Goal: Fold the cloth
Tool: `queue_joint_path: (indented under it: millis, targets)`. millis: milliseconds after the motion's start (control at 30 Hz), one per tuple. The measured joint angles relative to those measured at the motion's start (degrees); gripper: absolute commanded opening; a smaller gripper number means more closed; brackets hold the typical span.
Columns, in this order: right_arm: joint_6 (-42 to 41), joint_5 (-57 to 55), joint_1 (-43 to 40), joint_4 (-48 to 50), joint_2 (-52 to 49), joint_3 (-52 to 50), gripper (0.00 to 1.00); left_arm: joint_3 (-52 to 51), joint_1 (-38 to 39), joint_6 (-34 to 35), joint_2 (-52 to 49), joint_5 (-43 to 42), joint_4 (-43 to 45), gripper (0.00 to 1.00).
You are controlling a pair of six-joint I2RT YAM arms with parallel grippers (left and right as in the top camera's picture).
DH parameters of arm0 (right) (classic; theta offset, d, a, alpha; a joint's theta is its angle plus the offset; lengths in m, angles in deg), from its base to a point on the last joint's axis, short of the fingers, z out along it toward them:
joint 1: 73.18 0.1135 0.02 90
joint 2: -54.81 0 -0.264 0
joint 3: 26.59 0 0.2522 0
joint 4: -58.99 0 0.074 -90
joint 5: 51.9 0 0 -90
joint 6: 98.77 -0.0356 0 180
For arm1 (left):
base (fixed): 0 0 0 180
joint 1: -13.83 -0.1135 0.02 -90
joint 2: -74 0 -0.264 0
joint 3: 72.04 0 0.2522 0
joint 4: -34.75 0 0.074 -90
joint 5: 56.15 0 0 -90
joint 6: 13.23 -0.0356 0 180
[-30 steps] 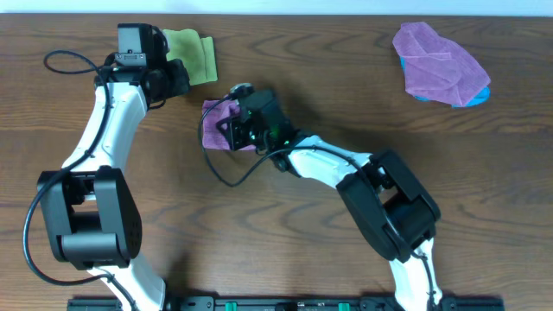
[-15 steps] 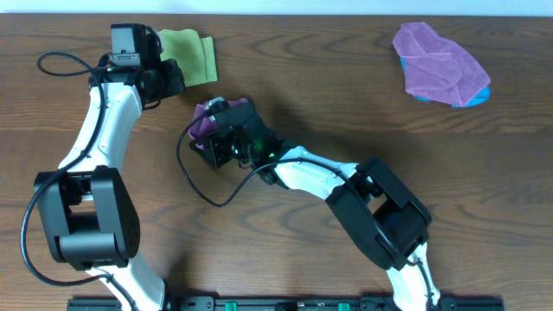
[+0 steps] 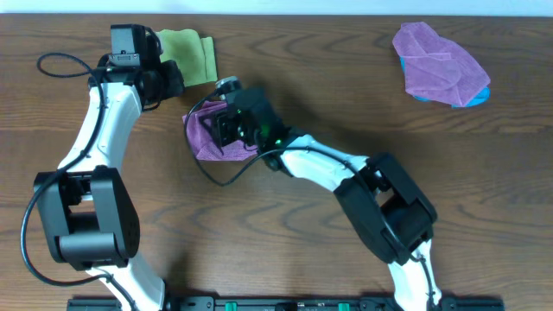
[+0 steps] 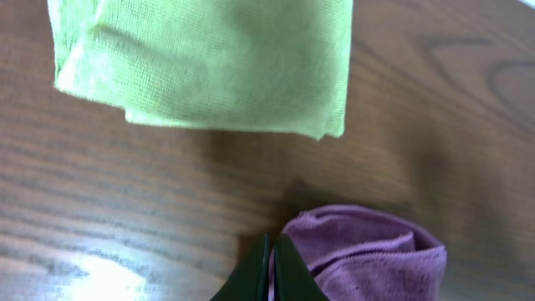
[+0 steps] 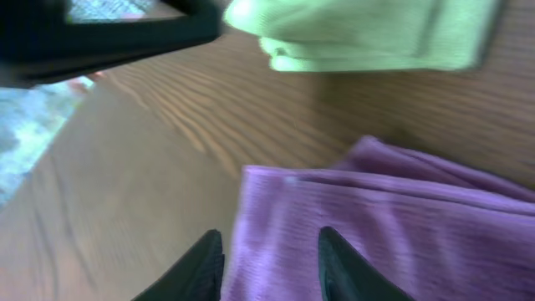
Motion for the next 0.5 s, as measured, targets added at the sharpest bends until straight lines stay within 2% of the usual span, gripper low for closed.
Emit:
queue_joint_path:
  millis: [67, 100, 133, 167, 233, 267, 500]
  targets:
    - [0.2, 0.9, -2.2, -3.2, 0.4, 0.0, 0.63, 0.0, -0.3, -0.2, 0.2, -0.2, -2.1, 0.21]
    - [0.4, 1.6, -3.7, -5.7, 1.1, 0.1, 0.79, 0.0, -0.6, -0.1, 0.5, -0.7, -3.3, 0.34]
    - [0.4, 2.6, -5.8, -9.4, 2.2, 0.0, 0.99, 0.0, -1.0, 0.2, 1.0, -1.4, -5.1, 0.53]
    - [0.7, 2.7, -7.0, -11.7, 3.3, 0.0, 0.99, 0.0, -1.4, -0.2, 1.4, -1.8, -6.3, 0.63]
    - [3.0, 3.0, -10.3, -19.2, 7.5, 0.1, 0.99, 0.0, -2.3, -0.2, 2.4, -3.7, -9.0, 0.9]
    - [4.4, 3.1, -11.9, -23.0, 10.3, 0.1, 0.99, 0.0, -3.0, 0.1, 3.1, -5.0, -10.7, 0.98]
    - [17.0, 2.8, -18.0, -47.4, 31.6, 0.5, 0.99, 0.2, -6.9, 1.6, 6.4, -13.0, -20.1, 0.95]
